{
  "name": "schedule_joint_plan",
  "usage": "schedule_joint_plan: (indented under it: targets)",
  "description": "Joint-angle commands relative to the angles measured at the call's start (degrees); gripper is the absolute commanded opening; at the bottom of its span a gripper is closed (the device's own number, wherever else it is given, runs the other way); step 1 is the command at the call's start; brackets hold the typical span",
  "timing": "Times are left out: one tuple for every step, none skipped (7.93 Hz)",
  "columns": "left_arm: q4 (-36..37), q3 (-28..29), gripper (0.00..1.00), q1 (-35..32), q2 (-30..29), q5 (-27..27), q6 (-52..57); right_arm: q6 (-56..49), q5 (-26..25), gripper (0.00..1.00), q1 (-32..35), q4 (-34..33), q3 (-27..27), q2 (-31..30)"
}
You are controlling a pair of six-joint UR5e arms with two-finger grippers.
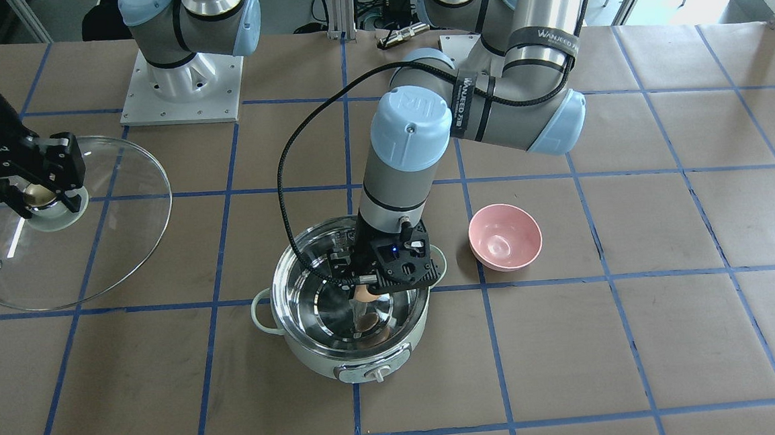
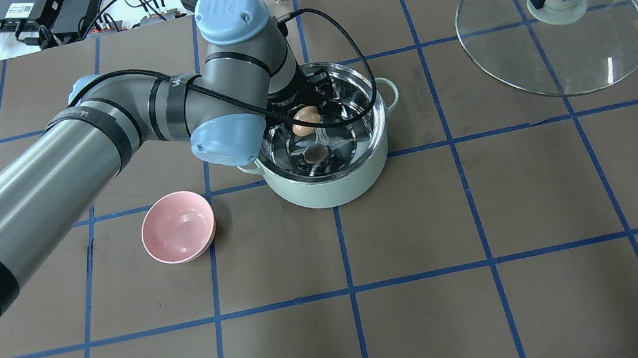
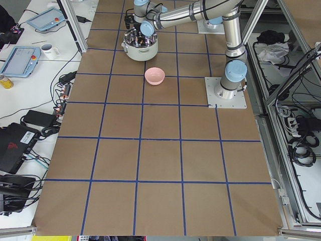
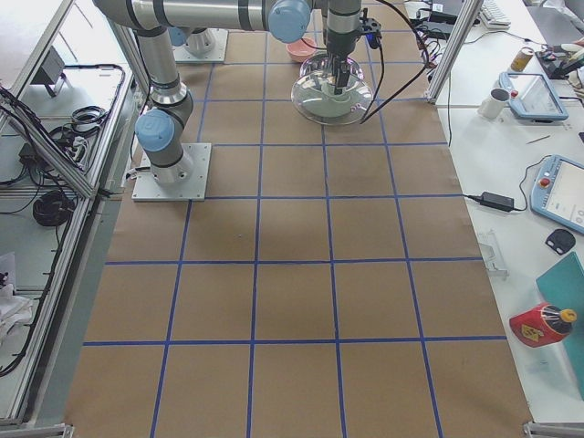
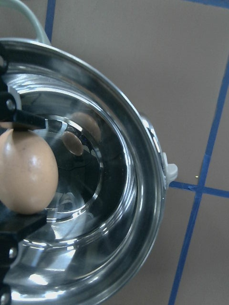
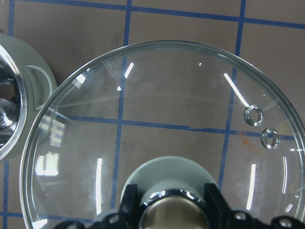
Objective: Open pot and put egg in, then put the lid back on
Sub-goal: 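Carry the egg with the left gripper over the open pot and lower it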
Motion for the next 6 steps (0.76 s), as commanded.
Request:
schedule_joint_plan:
  targets:
    - [0.6,-0.4,0.14,-1.2,-2.7,-0.1,-1.1,0.0,0.0,0.00,0.0,0.3,0.1,0.0]
    - [0.6,-0.4,0.16,-1.2,-2.8,-0.2,-1.0,0.0,0.0,0.00,0.0,0.2,0.1,0.0]
    - [0.5,-0.4,0.57,-1.2,-2.8,-0.2,-0.9,0.0,-0.1,0.00,0.0,0.3,0.1,0.0]
    - [0.4,-0.4,1.00,-1.2,-2.7,-0.2,-0.5,0.0,-0.1,0.00,0.0,0.3,0.1,0.0]
    - [0.3,-0.2,1.00,-1.2,-2.3,-0.2,-0.2,0.1,0.0,0.00,0.0,0.2,0.1,0.0]
    - [-0.3,0.3,1.00,-1.2,-1.2,-0.3,-0.1,0.0,-0.1,0.00,0.0,0.2,0.1,0.0]
